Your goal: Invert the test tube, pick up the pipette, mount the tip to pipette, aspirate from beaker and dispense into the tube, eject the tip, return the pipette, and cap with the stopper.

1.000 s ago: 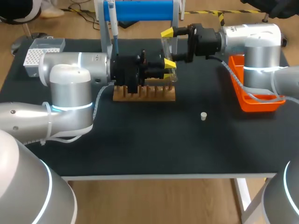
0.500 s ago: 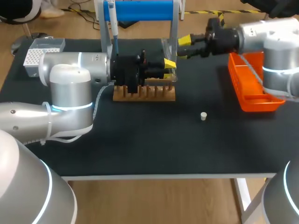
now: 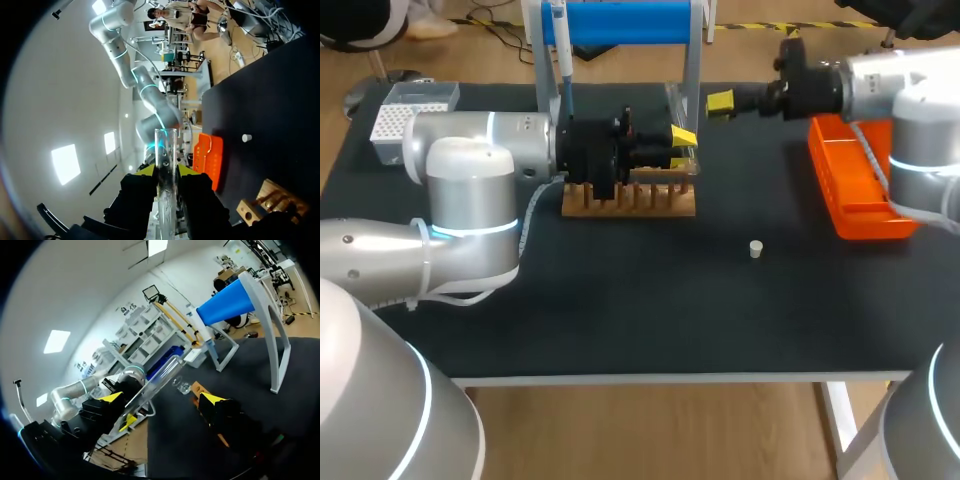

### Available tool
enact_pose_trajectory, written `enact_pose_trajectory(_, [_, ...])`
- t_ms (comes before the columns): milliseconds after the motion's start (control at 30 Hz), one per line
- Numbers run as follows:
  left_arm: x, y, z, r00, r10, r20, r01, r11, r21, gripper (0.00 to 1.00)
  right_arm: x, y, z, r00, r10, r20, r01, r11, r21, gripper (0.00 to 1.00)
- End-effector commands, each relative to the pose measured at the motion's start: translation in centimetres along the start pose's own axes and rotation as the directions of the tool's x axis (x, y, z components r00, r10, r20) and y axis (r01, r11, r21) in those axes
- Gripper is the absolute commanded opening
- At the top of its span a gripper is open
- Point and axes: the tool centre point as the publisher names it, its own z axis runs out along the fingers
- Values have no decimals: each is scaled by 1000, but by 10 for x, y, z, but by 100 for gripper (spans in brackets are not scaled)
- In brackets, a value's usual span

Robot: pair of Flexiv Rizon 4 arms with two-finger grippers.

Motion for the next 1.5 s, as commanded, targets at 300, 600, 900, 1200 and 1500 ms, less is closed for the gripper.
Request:
enact_pose_trajectory(300, [0,0,1,1000,1,-1,-1,1000,0,0,-30,-31,-22,923,-375,82,352,913,208,100])
enact_pose_trajectory(600, [0,0,1,1000,1,-1,-1,1000,0,0,-54,-46,-11,835,-551,6,524,797,300,100])
enact_pose_trajectory(900, [0,0,1,1000,1,-1,-1,1000,0,0,-81,-61,7,812,-568,134,502,796,338,100])
enact_pose_trajectory(1200, [0,0,1,1000,1,-1,-1,1000,0,0,-70,-64,6,786,-537,306,460,839,292,100])
enact_pose_trajectory(1500, [0,0,1,1000,1,-1,-1,1000,0,0,-67,-84,9,728,-584,359,476,807,350,100])
